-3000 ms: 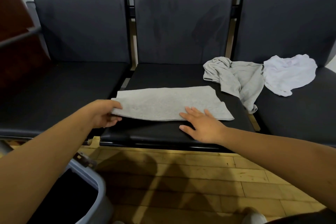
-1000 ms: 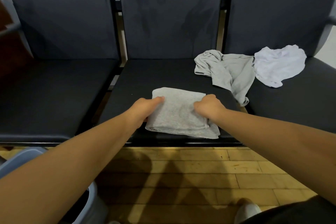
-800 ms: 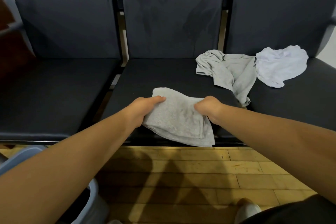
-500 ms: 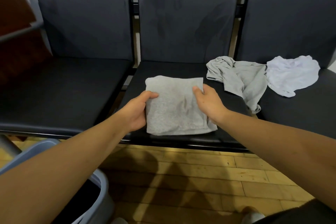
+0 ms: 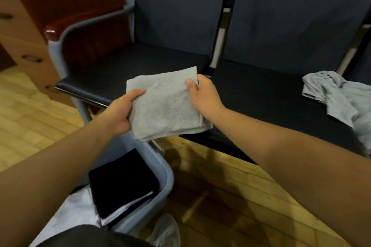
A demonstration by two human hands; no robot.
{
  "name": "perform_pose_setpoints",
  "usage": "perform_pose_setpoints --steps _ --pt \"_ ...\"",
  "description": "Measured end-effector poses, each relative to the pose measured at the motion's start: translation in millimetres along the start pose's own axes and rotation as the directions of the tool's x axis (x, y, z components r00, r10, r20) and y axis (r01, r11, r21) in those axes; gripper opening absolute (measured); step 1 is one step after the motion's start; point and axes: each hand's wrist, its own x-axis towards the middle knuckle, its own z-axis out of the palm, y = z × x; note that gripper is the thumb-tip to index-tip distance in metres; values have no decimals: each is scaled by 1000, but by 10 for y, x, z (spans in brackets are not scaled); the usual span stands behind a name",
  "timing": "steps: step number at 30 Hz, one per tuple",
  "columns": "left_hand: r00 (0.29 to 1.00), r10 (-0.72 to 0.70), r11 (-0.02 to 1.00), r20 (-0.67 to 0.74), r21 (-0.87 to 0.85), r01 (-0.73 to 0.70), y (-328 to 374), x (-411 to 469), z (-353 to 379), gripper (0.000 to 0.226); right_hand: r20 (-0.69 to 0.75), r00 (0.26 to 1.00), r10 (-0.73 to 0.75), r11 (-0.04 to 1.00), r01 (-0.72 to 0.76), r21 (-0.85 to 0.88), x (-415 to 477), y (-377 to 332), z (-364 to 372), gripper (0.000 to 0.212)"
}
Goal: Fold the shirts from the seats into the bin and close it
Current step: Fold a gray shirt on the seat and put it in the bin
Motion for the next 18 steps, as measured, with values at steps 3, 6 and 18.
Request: perform_pose_setpoints --steps 3,6,18 --pt "992 23 999 -123 -34 -28 -123 -100 -667 31 88 996 -27 998 32 -53 -17 -143 660 30" --pt "978 -10 998 -206 -70 -5 -382 -192 -1203 24 181 983 -5 994 24 -102 -146 -160 1284 29" --pt "872 -274 961 -405 -94 259 -1689 37 -2271 35 489 833 259 864 26 -503 -632 719 2734 39"
